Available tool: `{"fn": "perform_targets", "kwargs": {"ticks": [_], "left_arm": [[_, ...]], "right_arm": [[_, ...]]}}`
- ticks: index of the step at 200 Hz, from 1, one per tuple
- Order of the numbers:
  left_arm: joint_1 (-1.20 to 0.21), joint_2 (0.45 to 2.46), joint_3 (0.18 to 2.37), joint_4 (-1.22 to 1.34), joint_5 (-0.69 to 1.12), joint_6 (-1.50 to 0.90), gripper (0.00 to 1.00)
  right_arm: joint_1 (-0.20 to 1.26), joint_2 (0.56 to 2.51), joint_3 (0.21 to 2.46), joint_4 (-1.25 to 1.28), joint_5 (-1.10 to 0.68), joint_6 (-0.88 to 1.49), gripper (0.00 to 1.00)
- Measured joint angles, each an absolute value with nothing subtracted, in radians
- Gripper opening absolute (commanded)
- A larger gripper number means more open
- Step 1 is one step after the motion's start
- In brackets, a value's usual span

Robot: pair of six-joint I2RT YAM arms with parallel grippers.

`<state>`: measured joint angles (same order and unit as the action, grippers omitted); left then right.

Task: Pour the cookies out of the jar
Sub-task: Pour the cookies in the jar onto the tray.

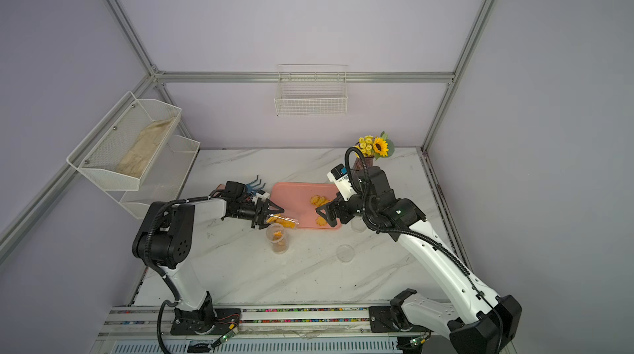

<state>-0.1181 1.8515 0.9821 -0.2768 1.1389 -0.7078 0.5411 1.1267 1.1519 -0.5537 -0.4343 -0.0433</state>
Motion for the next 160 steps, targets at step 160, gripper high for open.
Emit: {"fn": "perform_targets", "kwargs": {"ticks": [160], "left_arm": [[-0.264,1.947,1.235,-0.41,0.908,-0.669,0.63]], "right_arm": [[0.538,1.166,1.156,-0.513,-0.255,0.255,0.97]]}}
